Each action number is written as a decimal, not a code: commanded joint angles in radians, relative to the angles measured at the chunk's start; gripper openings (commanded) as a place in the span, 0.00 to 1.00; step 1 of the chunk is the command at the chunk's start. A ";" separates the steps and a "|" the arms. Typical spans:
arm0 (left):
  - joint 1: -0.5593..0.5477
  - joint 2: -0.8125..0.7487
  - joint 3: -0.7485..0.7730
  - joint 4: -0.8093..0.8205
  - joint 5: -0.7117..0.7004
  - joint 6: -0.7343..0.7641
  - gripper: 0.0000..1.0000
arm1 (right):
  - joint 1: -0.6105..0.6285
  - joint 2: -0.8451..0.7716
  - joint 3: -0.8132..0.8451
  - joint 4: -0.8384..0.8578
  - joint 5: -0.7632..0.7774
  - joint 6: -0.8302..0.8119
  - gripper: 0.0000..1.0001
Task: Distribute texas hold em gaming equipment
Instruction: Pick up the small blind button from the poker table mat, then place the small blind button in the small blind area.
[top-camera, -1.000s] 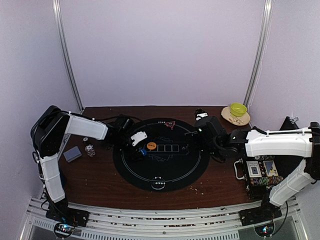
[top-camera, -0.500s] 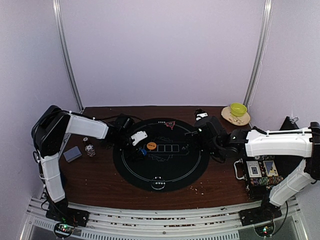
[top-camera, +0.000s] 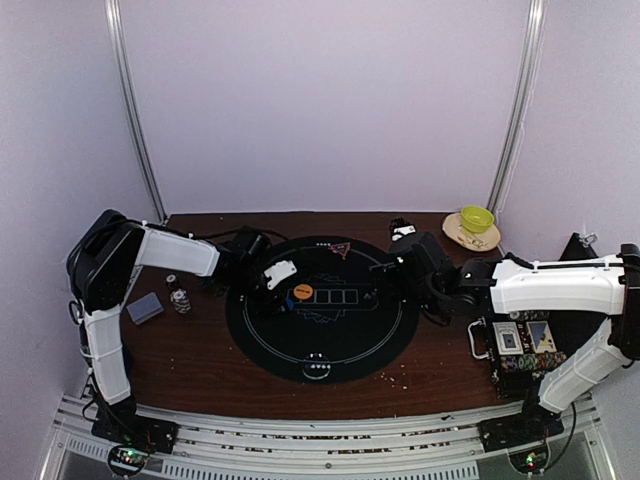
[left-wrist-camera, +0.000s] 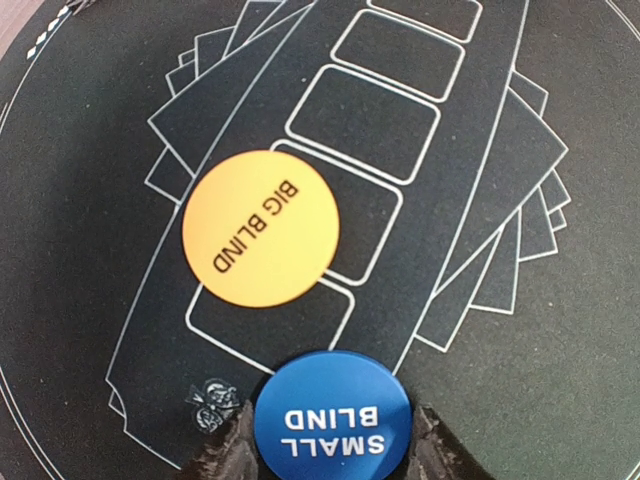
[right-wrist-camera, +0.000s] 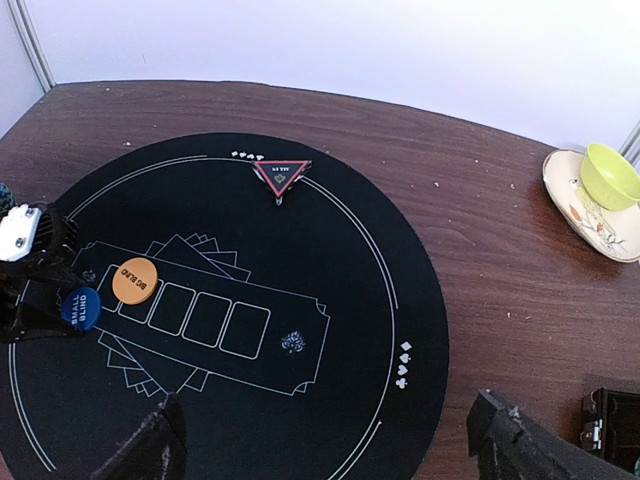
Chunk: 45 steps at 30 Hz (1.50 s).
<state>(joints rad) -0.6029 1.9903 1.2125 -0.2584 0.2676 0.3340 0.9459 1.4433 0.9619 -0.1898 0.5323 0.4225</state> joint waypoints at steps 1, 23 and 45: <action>-0.001 0.039 -0.002 -0.018 -0.025 0.001 0.46 | 0.006 -0.027 -0.008 -0.002 0.026 -0.004 1.00; 0.077 -0.135 -0.061 0.034 -0.084 -0.035 0.46 | 0.009 -0.026 -0.008 -0.002 0.034 -0.004 1.00; 0.188 -0.131 -0.091 0.023 -0.128 -0.014 0.46 | 0.019 -0.025 -0.012 -0.005 0.041 -0.008 1.00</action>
<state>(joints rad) -0.4221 1.8763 1.1454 -0.2417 0.1463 0.3008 0.9573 1.4433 0.9619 -0.1902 0.5442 0.4217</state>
